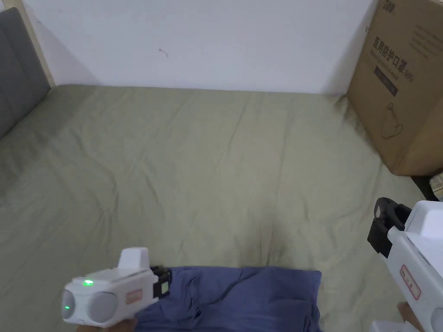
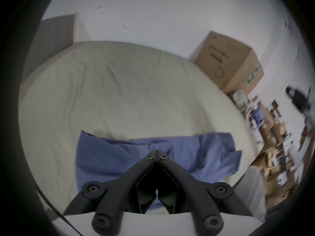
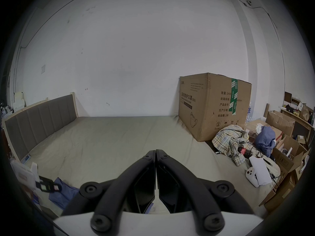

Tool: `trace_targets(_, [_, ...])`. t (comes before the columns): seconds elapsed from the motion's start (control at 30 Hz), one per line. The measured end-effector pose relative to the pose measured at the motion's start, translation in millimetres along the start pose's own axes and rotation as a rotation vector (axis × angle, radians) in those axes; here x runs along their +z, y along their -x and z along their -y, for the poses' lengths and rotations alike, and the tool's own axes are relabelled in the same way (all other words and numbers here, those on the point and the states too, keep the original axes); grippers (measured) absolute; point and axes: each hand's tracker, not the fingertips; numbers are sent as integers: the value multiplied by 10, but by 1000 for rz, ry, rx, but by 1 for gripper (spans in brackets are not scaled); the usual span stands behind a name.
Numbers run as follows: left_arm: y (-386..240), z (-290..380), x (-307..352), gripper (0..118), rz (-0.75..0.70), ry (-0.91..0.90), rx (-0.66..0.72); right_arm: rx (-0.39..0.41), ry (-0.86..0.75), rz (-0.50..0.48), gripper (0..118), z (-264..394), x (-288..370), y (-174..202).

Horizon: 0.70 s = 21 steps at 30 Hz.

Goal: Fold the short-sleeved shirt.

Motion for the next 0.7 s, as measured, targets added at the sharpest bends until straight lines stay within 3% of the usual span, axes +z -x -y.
trace_targets(0.1, [358,-187,185,0,55,2,95,4,-4,-11,0,-18,-13,70])
trace_targets(0.27, [994,-210,184,16,89,69,266,16,5,-35,0,-25,-43,192])
trace_targets(0.3, [1101,-184,160,30,92,90,301,22,7,-38,0,-22,-48,215])
trace_targets(0.33, [1174,-155,120,58,101,120,334,27,11,-40,0,-17,-55,235])
trace_targets(0.37, [1239,-120,88,79,103,150,355,29,14,-42,0,-10,-63,252])
trace_targets(0.43, [1311,-54,38,105,108,153,351,33,21,-45,0,7,-84,267])
trace_targets(0.57, [1399,83,-163,100,110,167,352,38,44,-42,0,30,-131,267])
trace_targets(0.7, [1400,207,-340,54,93,193,354,43,52,-29,0,35,-144,243])
